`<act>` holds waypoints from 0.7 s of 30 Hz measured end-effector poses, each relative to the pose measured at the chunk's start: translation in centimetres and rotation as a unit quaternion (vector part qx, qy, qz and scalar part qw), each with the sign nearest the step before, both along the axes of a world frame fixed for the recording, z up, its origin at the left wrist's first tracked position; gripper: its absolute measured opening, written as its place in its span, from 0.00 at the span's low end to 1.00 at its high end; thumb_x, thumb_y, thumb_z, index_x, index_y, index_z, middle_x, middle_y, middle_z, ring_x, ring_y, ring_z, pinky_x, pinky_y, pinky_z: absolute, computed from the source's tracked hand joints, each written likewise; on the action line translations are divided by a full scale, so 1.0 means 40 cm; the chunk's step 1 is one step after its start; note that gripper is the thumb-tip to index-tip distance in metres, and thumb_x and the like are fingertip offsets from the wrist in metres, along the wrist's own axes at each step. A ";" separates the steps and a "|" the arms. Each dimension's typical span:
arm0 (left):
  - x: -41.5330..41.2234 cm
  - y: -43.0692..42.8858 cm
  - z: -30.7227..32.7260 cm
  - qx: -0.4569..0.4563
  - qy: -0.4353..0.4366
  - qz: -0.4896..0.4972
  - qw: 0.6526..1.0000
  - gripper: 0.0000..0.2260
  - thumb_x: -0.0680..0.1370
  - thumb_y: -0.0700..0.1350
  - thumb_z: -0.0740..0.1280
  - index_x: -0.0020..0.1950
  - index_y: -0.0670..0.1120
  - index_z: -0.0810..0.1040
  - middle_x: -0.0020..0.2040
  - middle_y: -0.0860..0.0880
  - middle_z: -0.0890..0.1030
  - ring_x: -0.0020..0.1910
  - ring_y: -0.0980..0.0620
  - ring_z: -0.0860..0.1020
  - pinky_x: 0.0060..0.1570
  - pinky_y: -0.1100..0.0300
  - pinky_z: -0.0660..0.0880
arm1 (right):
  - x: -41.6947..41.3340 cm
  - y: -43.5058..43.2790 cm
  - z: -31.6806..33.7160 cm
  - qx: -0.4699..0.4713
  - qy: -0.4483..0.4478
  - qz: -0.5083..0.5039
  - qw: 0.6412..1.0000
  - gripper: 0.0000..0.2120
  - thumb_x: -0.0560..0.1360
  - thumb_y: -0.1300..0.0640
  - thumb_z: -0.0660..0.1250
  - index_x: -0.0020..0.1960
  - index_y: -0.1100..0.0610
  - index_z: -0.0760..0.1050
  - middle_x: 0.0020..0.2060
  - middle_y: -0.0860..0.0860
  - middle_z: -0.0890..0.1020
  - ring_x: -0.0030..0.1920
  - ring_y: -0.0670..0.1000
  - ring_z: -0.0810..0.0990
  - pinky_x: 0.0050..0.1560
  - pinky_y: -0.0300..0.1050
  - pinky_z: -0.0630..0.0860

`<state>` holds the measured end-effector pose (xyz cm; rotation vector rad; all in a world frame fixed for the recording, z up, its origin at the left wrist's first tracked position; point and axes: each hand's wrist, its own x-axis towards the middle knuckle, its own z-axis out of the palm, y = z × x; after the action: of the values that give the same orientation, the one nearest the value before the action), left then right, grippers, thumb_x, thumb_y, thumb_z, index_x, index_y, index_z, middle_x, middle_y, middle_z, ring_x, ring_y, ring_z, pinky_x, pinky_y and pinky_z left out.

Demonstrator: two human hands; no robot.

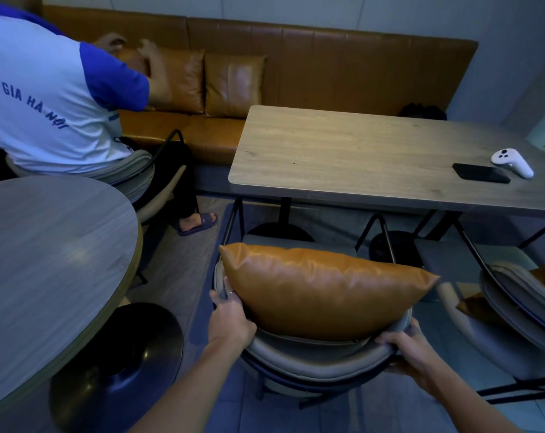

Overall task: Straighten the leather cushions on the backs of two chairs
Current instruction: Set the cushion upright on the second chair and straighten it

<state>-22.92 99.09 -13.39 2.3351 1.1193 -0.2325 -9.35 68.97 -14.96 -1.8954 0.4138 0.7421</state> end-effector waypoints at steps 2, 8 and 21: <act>0.002 0.000 0.001 -0.001 0.006 0.000 1.000 0.38 0.76 0.41 0.68 0.81 0.43 0.50 0.81 0.35 0.44 0.62 0.39 0.78 0.50 0.57 0.74 | 0.001 -0.003 -0.001 -0.001 0.002 0.010 1.000 0.35 0.73 0.66 0.73 0.72 0.47 0.61 0.56 0.61 0.79 0.54 0.67 0.81 0.53 0.66 0.82; -0.001 -0.002 -0.001 -0.004 0.006 0.001 1.000 0.39 0.75 0.41 0.69 0.80 0.43 0.51 0.80 0.35 0.46 0.64 0.37 0.76 0.59 0.52 0.74 | -0.005 -0.005 -0.008 0.001 0.002 0.010 1.000 0.35 0.73 0.65 0.73 0.72 0.49 0.61 0.56 0.60 0.79 0.54 0.66 0.81 0.50 0.63 0.83; -0.009 0.005 -0.001 0.012 0.019 -0.027 0.999 0.43 0.76 0.48 0.68 0.81 0.45 0.44 0.80 0.36 0.45 0.60 0.40 0.78 0.50 0.56 0.72 | -0.007 -0.001 0.006 -0.015 0.019 0.014 1.000 0.38 0.71 0.61 0.75 0.74 0.49 0.59 0.58 0.60 0.78 0.56 0.65 0.80 0.52 0.63 0.82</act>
<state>-23.28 99.28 -13.41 2.3937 1.0835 -0.2848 -9.64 68.91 -14.70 -1.9212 0.4234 0.7952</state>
